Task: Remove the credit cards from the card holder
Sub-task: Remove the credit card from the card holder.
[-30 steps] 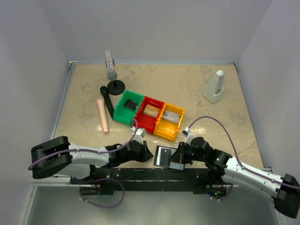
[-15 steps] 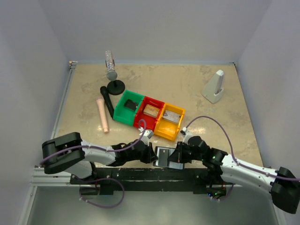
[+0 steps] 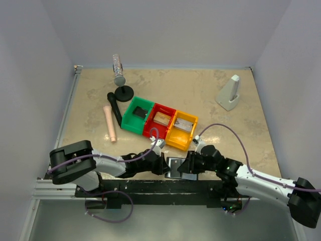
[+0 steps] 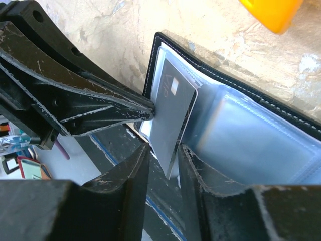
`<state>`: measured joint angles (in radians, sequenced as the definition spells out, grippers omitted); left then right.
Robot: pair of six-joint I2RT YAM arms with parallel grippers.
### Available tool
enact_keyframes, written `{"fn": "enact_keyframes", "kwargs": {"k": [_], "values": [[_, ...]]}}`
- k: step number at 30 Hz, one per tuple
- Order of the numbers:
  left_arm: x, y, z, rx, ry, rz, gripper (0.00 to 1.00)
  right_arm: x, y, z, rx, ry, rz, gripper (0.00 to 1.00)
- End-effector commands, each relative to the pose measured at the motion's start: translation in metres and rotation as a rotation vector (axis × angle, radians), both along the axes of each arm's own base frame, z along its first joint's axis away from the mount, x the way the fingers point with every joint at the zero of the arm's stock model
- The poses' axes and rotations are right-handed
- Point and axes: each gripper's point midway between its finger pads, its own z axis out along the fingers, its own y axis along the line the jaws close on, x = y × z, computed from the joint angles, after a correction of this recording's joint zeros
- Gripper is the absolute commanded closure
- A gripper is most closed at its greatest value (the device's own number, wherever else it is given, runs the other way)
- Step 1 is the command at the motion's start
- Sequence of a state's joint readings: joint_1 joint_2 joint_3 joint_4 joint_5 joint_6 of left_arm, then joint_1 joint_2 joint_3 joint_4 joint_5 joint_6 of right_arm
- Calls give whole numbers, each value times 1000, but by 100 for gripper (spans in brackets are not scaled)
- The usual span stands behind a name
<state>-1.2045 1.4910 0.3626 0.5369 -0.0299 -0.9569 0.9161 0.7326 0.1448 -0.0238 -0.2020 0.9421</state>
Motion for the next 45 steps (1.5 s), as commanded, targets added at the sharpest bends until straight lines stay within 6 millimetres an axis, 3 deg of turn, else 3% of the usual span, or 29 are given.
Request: {"fn": "enact_keyframes", "kwargs": {"k": [1,25,35,45], "values": [[2,-7,1,-27,-2,-5,99,9,19,28,104,-51,16,65],[-4,-10,0,-65,3,-41,100,5,45,42,170,-28,125,64],[5,16,-23,50,49,70,100,2,28,50,135,-67,105,67],[6,19,-27,68,65,83,100,0,24,53,138,-70,101,70]]}}
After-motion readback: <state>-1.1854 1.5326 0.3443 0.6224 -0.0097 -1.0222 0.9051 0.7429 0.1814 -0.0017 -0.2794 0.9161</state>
